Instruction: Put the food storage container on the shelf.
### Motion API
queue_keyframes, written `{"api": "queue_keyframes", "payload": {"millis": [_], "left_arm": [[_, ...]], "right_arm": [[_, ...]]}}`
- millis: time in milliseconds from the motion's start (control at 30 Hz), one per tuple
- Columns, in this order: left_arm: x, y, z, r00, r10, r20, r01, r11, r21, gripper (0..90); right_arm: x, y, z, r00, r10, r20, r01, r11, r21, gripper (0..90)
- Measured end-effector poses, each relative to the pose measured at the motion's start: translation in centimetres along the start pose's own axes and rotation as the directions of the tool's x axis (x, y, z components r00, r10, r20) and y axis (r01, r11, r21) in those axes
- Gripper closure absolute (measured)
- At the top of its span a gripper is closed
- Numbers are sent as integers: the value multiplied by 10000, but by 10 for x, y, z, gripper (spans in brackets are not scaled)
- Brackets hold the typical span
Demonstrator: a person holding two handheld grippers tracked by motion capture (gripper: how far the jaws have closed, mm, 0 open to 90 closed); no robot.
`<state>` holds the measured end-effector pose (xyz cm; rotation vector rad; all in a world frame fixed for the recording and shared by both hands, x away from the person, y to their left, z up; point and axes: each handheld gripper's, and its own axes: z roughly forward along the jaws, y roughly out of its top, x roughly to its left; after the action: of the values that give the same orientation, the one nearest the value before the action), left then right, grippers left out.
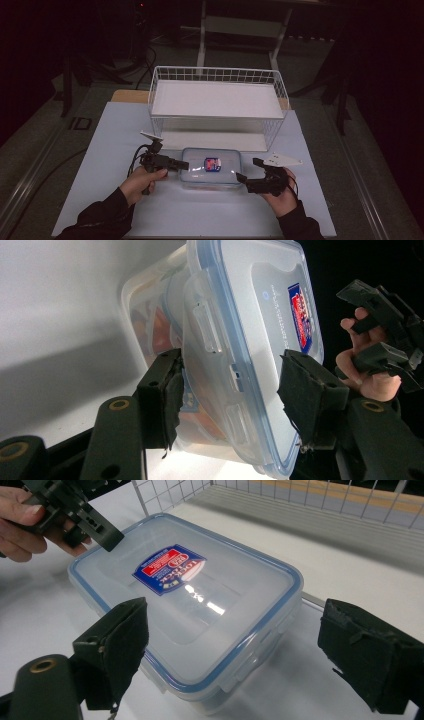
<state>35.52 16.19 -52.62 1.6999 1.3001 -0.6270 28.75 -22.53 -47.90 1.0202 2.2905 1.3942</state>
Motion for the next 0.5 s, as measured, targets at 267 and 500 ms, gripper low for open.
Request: {"api": "queue_keyframes", "payload": {"millis": [267, 500], "left_arm": [[-5, -5, -3, 9989, 467, 4, -467, 9989, -56, 506], [-11, -11, -7, 9950, 995, -11, -995, 9949, -148, 534]], "right_arm": [[-7, -4, 5, 9972, 708, -259, -695, 9965, 474, 131], [-22, -10, 20, 9607, 2507, -1189, -2319, 9608, 1518, 148]]}}
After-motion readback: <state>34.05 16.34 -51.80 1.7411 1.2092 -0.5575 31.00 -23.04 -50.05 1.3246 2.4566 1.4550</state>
